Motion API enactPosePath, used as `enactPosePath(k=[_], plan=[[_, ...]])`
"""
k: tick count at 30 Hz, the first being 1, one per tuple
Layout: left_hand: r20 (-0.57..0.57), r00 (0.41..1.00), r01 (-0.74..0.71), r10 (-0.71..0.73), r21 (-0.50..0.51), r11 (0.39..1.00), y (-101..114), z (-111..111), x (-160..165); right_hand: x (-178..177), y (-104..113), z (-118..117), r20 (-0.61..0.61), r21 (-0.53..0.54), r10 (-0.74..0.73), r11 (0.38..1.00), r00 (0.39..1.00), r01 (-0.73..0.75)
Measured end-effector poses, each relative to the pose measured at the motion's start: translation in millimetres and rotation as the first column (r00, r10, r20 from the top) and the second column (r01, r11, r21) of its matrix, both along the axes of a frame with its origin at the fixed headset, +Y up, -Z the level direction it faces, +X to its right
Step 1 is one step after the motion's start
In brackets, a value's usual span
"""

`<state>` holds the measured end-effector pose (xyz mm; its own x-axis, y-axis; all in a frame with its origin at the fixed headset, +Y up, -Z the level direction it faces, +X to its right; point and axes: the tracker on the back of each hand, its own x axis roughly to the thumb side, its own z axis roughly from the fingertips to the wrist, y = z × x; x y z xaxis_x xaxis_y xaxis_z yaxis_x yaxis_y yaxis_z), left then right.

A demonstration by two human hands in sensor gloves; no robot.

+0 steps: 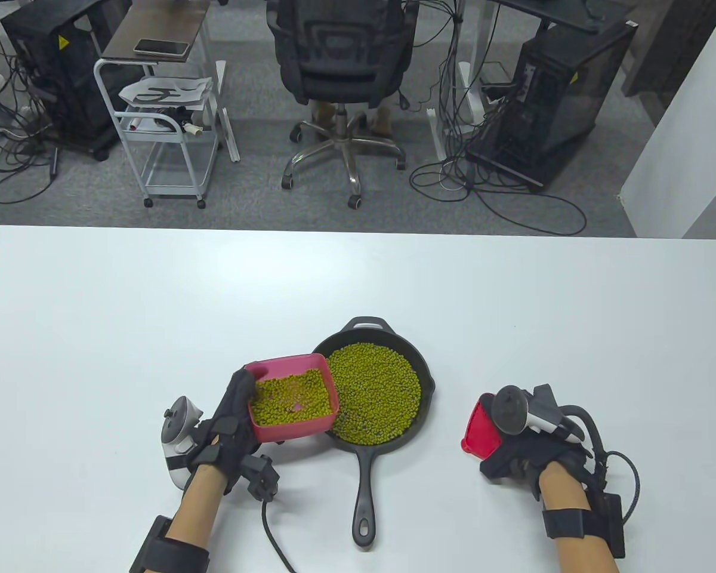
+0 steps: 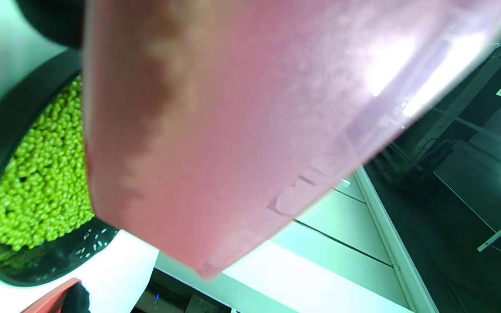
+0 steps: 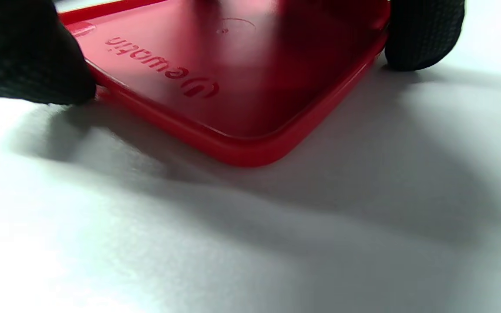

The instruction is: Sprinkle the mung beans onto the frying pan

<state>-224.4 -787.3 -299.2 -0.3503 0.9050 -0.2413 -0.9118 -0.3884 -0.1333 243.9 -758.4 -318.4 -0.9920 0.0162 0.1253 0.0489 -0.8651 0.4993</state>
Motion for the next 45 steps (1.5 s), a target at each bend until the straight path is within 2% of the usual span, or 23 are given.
enactPosePath(k=[3, 8, 11, 13, 16, 21, 26, 34, 45], plan=[[0.018, 1.000, 0.011, -0.011, 0.015, 1.000, 1, -1, 5, -7, 17, 0, -0.016, 0.048, -0.034, 0.998, 0.999, 0.035], [0.065, 0.998, -0.007, 0.005, 0.027, 1.000, 0, -2, 13, -43, 68, 5, -0.121, 0.141, -0.122, 0.980, 0.985, 0.138], [0.079, 0.997, -0.006, 0.003, 0.035, 0.999, 1, -2, 17, -74, 95, 9, -0.214, 0.172, -0.184, 0.959, 0.959, 0.223], [0.095, 0.995, -0.001, -0.003, 0.041, 0.999, 1, -1, 19, -103, 112, 13, -0.295, 0.151, -0.250, 0.941, 0.922, 0.303], [0.114, 0.994, 0.002, -0.007, 0.046, 0.999, 1, 0, 23, -147, 129, 18, -0.398, 0.134, -0.243, 0.938, 0.885, 0.318], [0.147, 0.989, 0.014, -0.022, 0.057, 0.998, 2, 4, 29, -201, 135, 20, -0.489, 0.091, -0.214, 0.952, 0.846, 0.293], [0.186, 0.982, -0.050, 0.037, 0.064, 0.997, 4, 7, 37, -228, 133, 17, -0.515, 0.059, -0.196, 0.963, 0.834, 0.262], [0.202, 0.979, -0.031, 0.018, 0.060, 0.998, 1, 9, 45, -238, 122, 16, -0.512, -0.002, -0.258, 0.954, 0.819, 0.299], [0.183, 0.983, -0.009, -0.003, 0.065, 0.998, 0, 8, 44, -237, 121, 18, -0.531, 0.042, -0.244, 0.949, 0.811, 0.313]])
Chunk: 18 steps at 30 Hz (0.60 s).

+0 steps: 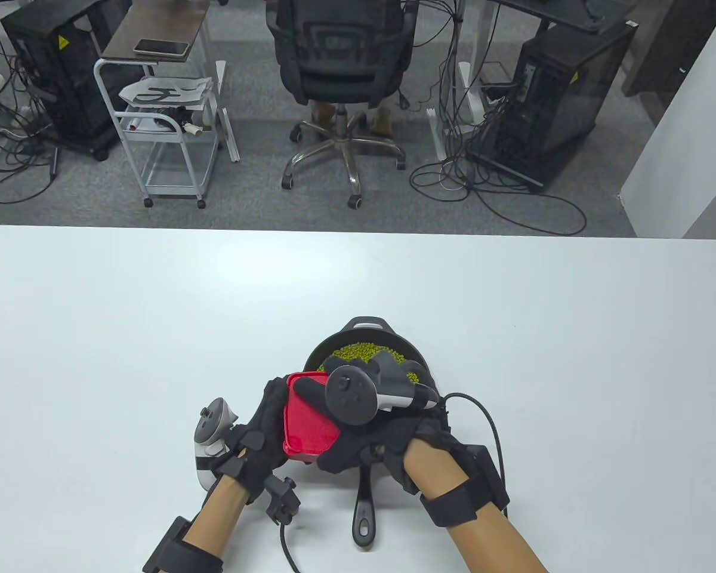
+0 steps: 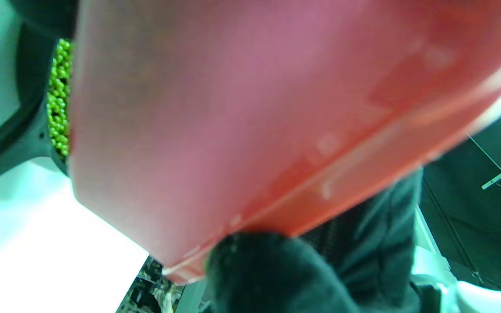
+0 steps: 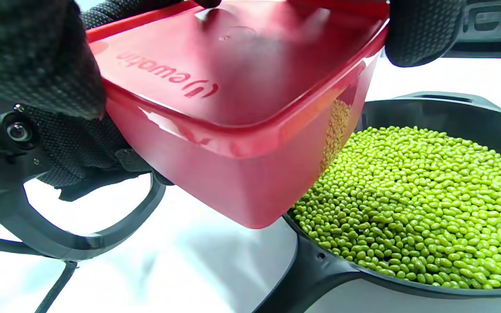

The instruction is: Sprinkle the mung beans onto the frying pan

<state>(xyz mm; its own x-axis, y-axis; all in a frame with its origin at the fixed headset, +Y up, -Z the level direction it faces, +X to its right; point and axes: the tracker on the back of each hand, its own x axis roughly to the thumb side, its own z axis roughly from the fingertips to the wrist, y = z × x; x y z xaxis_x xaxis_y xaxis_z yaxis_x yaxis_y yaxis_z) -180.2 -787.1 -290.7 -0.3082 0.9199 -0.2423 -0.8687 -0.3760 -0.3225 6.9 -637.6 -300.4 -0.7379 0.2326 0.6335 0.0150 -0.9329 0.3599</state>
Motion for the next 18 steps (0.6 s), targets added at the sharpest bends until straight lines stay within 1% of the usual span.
enactPosePath(k=[7, 9, 11, 12, 13, 14, 15, 16, 17, 18], plan=[[0.026, 0.999, 0.030, -0.030, 0.003, 1.000, -2, -1, 0, 2, -2, -1, 0.011, -0.068, 0.005, 0.998, 1.000, -0.004], [0.031, 0.999, 0.014, -0.014, 0.005, 1.000, -4, -2, 0, 7, -2, -1, 0.020, -0.070, -0.031, 0.997, 0.999, 0.032], [0.040, 0.999, -0.009, 0.009, 0.009, 1.000, -5, -4, 2, 16, -1, -1, 0.050, -0.035, -0.146, 0.988, 0.988, 0.148], [0.048, 0.998, -0.030, 0.030, 0.010, 0.999, -5, -5, 2, 25, -1, -1, 0.104, 0.002, -0.246, 0.969, 0.964, 0.247], [0.051, 0.998, -0.043, 0.043, 0.014, 0.999, -5, -6, 3, 35, -2, -3, 0.188, 0.051, -0.369, 0.929, 0.910, 0.366], [0.050, 0.998, -0.045, 0.044, 0.015, 0.999, -4, -6, 3, 42, -4, -4, 0.247, 0.085, -0.440, 0.898, 0.864, 0.433], [0.045, 0.998, -0.047, 0.046, 0.023, 0.999, -3, -6, 3, 55, -9, -6, 0.333, 0.156, -0.520, 0.853, 0.787, 0.498], [0.045, 0.998, -0.047, 0.046, 0.023, 0.999, -3, -6, 3, 63, -14, -9, 0.384, 0.196, -0.556, 0.829, 0.737, 0.523], [0.043, 0.998, -0.050, 0.049, 0.024, 0.998, -3, -5, 3, 74, -23, -13, 0.453, 0.201, -0.576, 0.810, 0.681, 0.551], [0.041, 0.998, -0.050, 0.049, 0.025, 0.998, -3, -6, 3, 82, -33, -14, 0.523, 0.164, -0.559, 0.807, 0.643, 0.568]])
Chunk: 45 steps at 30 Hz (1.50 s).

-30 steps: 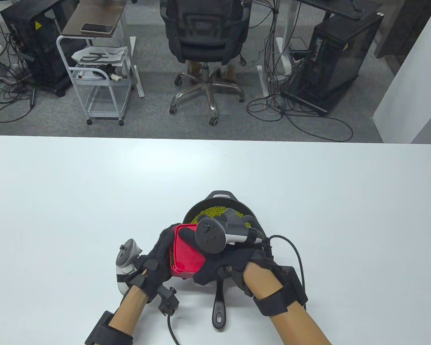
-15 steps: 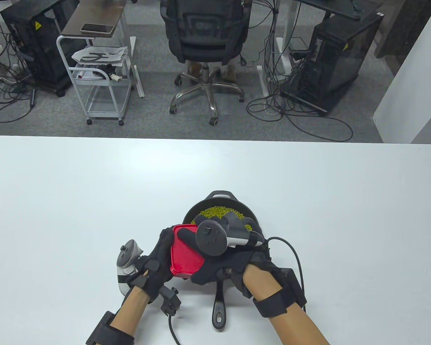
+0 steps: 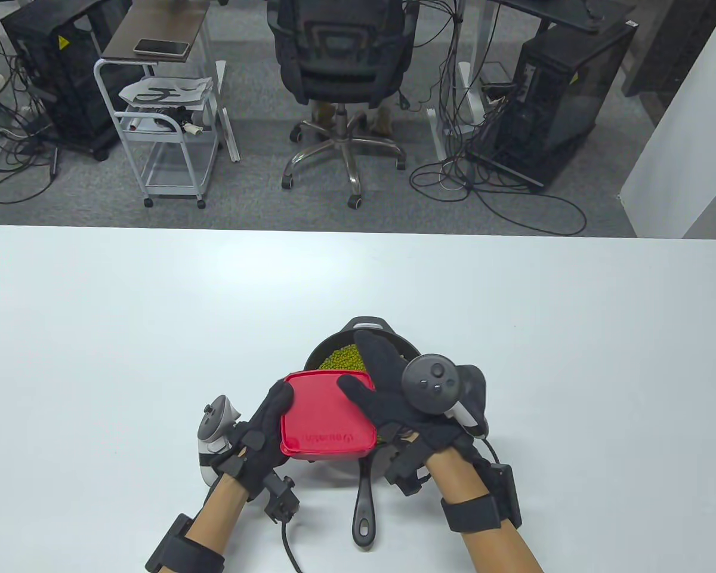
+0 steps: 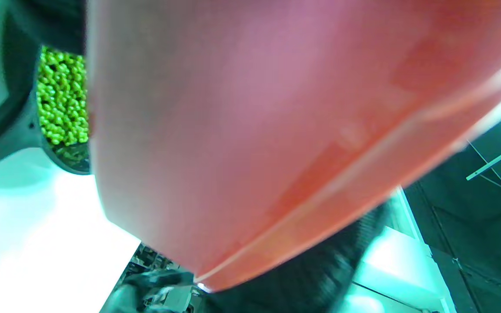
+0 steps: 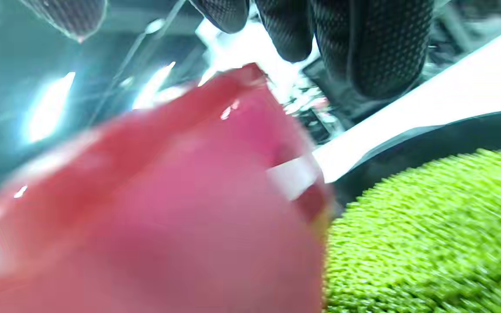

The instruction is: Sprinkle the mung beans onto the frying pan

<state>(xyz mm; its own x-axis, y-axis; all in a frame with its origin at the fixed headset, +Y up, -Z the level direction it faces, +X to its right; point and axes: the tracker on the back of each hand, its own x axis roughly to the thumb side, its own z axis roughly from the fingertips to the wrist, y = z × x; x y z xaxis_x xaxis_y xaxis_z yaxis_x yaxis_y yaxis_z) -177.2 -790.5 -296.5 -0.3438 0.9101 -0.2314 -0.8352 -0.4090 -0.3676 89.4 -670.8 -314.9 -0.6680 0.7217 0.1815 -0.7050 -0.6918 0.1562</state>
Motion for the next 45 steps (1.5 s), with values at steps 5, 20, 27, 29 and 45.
enactPosePath(k=[5, 20, 27, 29, 45], plan=[[0.016, 1.000, -0.015, 0.015, 0.006, 1.000, 0, -2, 5, 12, -34, 4, 0.086, -0.171, -0.180, 0.966, 0.980, 0.193], [-0.055, 0.995, 0.086, -0.089, -0.061, 0.994, 2, -2, 17, 15, -64, 14, 0.186, -0.228, -0.344, 0.896, 0.920, 0.381], [-0.057, 0.995, 0.077, -0.080, -0.059, 0.995, -2, -4, 16, 14, -68, 17, 0.215, -0.187, -0.390, 0.883, 0.895, 0.430], [-0.075, 0.993, 0.091, -0.096, -0.062, 0.994, -2, -3, 15, 12, -70, 18, 0.220, -0.177, -0.431, 0.865, 0.875, 0.470], [-0.172, 0.985, 0.027, -0.035, -0.049, 0.998, 0, -4, 5, 3, -69, 23, 0.077, -0.288, -0.400, 0.868, 0.913, 0.405]])
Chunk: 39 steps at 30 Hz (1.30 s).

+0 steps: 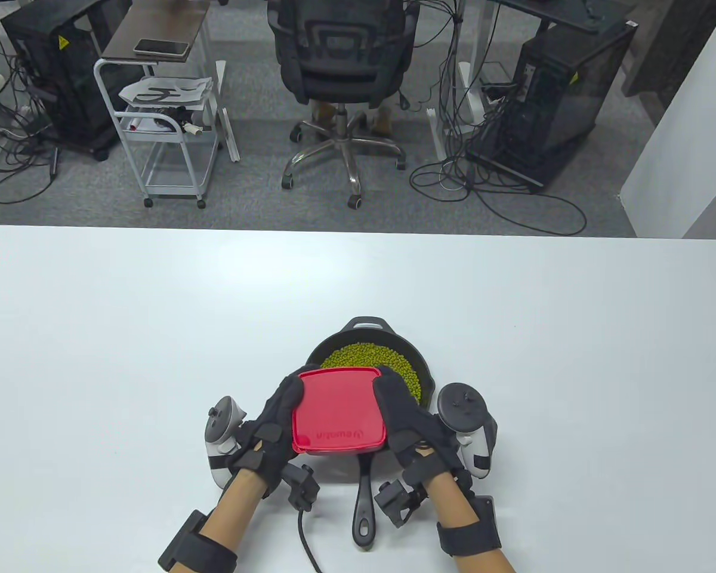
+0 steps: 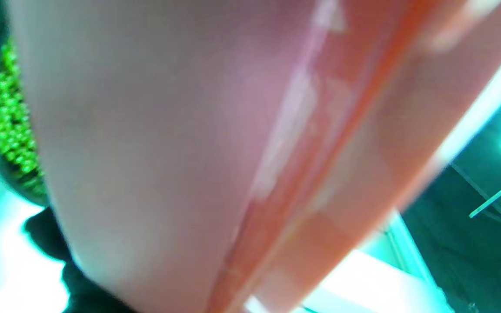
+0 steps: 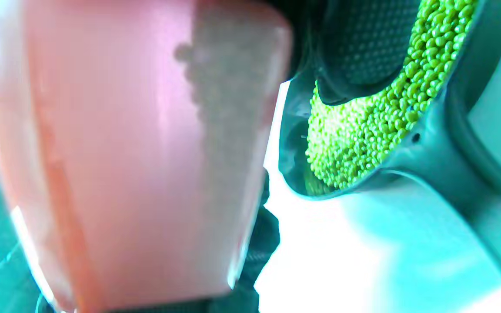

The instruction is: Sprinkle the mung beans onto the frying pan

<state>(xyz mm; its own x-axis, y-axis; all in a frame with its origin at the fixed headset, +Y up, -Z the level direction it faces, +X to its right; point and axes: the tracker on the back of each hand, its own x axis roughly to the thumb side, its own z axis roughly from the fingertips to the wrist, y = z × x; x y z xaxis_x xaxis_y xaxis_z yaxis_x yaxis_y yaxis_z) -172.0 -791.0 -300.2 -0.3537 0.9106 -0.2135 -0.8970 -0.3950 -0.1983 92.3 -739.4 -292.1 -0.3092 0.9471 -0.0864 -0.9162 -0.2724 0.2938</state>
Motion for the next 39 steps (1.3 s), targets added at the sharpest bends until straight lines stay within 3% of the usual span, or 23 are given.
enactPosePath(k=[6, 11, 15, 20, 28, 31, 34, 39], plan=[[-0.051, 0.998, -0.023, 0.023, 0.000, 1.000, 0, -2, -17, -15, 2, 9, -0.101, 0.020, 0.030, 0.999, 0.994, -0.028], [-0.003, 1.000, -0.001, 0.001, -0.004, 1.000, 1, -4, -20, -21, 3, 15, 0.013, 0.109, 0.097, 0.989, 0.995, -0.098], [0.024, 0.999, -0.034, 0.034, 0.010, 0.999, 5, -3, -16, -18, 6, 17, 0.064, 0.117, 0.073, 0.990, 0.995, -0.080], [0.140, 0.986, 0.082, -0.088, 0.052, 0.995, 12, 5, -5, -6, 4, 12, 0.118, 0.081, 0.021, 0.996, 0.993, -0.031], [0.271, 0.957, 0.086, -0.104, 0.077, 0.993, 17, 13, 8, 6, 4, 9, 0.189, 0.081, 0.009, 0.996, 0.982, -0.024], [0.190, 0.974, 0.106, -0.125, 0.110, 0.988, 18, 12, 10, 6, 3, 9, 0.194, 0.078, -0.014, 0.997, 0.981, -0.001], [0.205, 0.969, 0.108, -0.136, 0.139, 0.984, 18, 12, 12, 8, 1, 8, 0.191, 0.076, -0.010, 0.997, 0.981, -0.005], [0.118, 0.973, 0.170, -0.198, 0.212, 0.962, 20, 12, 17, 8, 4, 8, 0.184, 0.084, -0.019, 0.996, 0.983, 0.004]])
